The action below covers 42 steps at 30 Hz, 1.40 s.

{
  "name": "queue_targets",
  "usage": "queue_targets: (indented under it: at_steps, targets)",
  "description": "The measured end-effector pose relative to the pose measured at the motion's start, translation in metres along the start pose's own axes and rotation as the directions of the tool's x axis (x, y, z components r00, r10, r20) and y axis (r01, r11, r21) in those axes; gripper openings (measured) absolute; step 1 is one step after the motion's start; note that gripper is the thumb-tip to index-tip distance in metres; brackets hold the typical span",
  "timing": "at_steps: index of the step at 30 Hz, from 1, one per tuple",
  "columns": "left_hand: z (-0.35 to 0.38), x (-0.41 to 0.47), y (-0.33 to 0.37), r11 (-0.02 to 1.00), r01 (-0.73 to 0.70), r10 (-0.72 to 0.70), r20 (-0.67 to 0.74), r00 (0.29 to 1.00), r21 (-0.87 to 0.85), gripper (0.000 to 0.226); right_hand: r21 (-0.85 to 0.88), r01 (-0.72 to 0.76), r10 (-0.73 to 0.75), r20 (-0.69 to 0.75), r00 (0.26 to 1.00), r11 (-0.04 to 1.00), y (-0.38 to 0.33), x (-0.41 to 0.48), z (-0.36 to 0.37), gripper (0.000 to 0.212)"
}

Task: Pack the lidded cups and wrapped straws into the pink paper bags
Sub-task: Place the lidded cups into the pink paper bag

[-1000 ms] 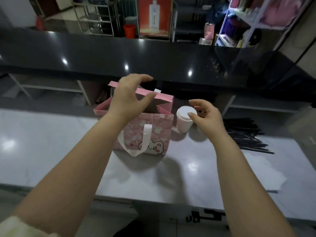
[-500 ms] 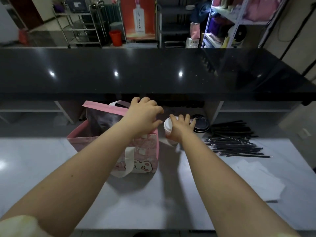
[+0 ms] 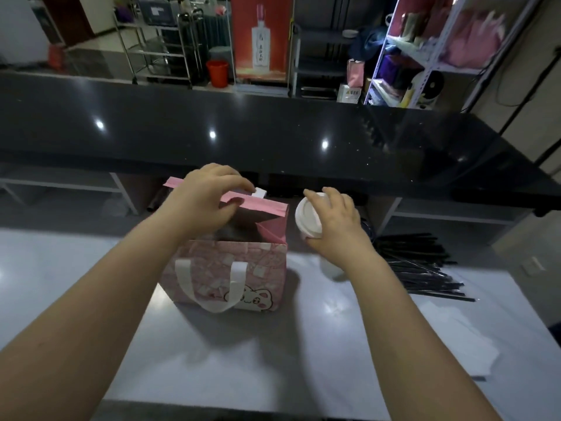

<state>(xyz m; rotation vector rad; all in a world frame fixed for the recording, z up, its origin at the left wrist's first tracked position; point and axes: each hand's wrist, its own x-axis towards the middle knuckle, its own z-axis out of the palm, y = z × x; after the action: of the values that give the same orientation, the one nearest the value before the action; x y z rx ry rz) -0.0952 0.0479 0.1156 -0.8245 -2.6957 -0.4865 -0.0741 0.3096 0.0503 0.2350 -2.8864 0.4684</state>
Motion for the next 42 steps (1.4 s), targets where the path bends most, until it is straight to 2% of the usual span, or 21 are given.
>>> queue_targets:
  at_steps: [5,9,12,15,17,20,21,23,25,29,31,32,33,35,37,39,41,42]
  targets:
    - [-0.018,-0.031,-0.045,0.995,0.086,-0.082,0.078,0.994,-0.056,0.027,0.173,-0.064,0.09,-0.148,0.985,0.983,-0.033,0.014,-0.058,0.085]
    - [-0.022,-0.04,-0.071,0.994,0.109,-0.103,0.155,0.982,-0.027,0.037,0.311,0.079,-0.007,-0.226,0.974,0.947,-0.088,0.03,-0.091,0.088]
    - [-0.019,-0.041,-0.087,0.991,0.125,-0.112,0.254,0.961,-0.037,0.07,0.357,0.169,-0.133,-0.121,0.984,0.919,-0.137,0.036,-0.087,0.086]
    - [-0.011,-0.04,-0.102,0.982,0.131,-0.073,0.367,0.927,-0.136,0.091,0.233,0.197,-0.208,0.024,0.978,0.952,-0.171,0.033,-0.051,0.089]
    - [-0.006,-0.044,-0.109,0.969,0.112,-0.04,0.304,0.952,-0.222,0.087,0.102,0.219,-0.229,0.1,0.968,0.97,-0.18,0.028,-0.022,0.087]
    - [-0.005,-0.058,-0.121,0.966,-0.007,0.017,0.039,0.999,-0.259,0.06,0.056,0.194,-0.2,0.129,0.971,0.979,-0.172,0.018,0.006,0.09]
    - [-0.006,-0.06,-0.124,0.973,-0.052,0.054,0.004,0.999,-0.225,0.05,0.074,0.174,-0.182,0.122,0.976,0.982,-0.168,0.017,0.01,0.091]
    - [-0.01,-0.062,-0.125,0.984,-0.092,0.105,0.08,0.991,-0.15,0.04,0.109,0.122,-0.135,0.121,0.984,0.987,-0.162,0.016,0.013,0.09]
    - [-0.013,-0.06,-0.122,0.993,-0.073,0.092,0.226,0.97,-0.093,0.056,0.118,0.054,-0.07,0.14,0.988,0.992,-0.157,0.02,0.011,0.087]
    - [-0.008,-0.062,-0.117,1.0,-0.018,0.005,0.502,0.865,0.021,0.123,-0.068,-0.019,0.027,0.125,0.992,0.997,-0.154,0.025,0.002,0.087]
    - [-0.005,-0.064,-0.114,1.0,-0.012,0.016,0.546,0.838,-0.012,0.137,-0.132,0.053,-0.048,0.04,0.998,0.99,-0.162,0.021,0.003,0.088]
    - [-0.003,-0.064,-0.113,0.999,-0.013,0.027,0.545,0.838,-0.03,0.141,-0.108,0.103,-0.101,0.026,0.995,0.989,-0.167,0.018,0.006,0.088]
    - [-0.002,-0.063,-0.112,0.999,-0.014,0.032,0.538,0.842,-0.039,0.143,-0.059,0.138,-0.135,0.052,0.989,0.989,-0.172,0.015,0.01,0.088]
    - [-0.001,-0.062,-0.112,0.999,-0.014,0.032,0.529,0.848,-0.037,0.148,-0.013,0.144,-0.139,0.193,0.971,0.989,-0.181,0.013,0.021,0.087]
    - [0.0,-0.062,-0.111,0.999,-0.025,0.043,0.53,0.847,-0.041,0.15,-0.139,0.137,-0.079,0.357,0.931,0.981,-0.186,0.019,0.036,0.085]
    - [0.0,-0.064,-0.109,0.996,-0.045,0.076,0.527,0.846,-0.071,0.15,-0.262,0.102,0.042,0.494,0.868,0.96,-0.19,0.034,0.047,0.088]
    - [-0.001,-0.067,-0.107,0.993,-0.064,0.109,0.522,0.846,-0.103,0.15,-0.271,0.047,0.125,0.583,0.803,0.961,-0.194,0.052,0.056,0.087]
    - [-0.002,-0.068,-0.106,0.991,-0.074,0.121,0.52,0.846,-0.111,0.15,-0.234,0.038,0.115,0.606,0.787,0.972,-0.197,0.058,0.06,0.084]
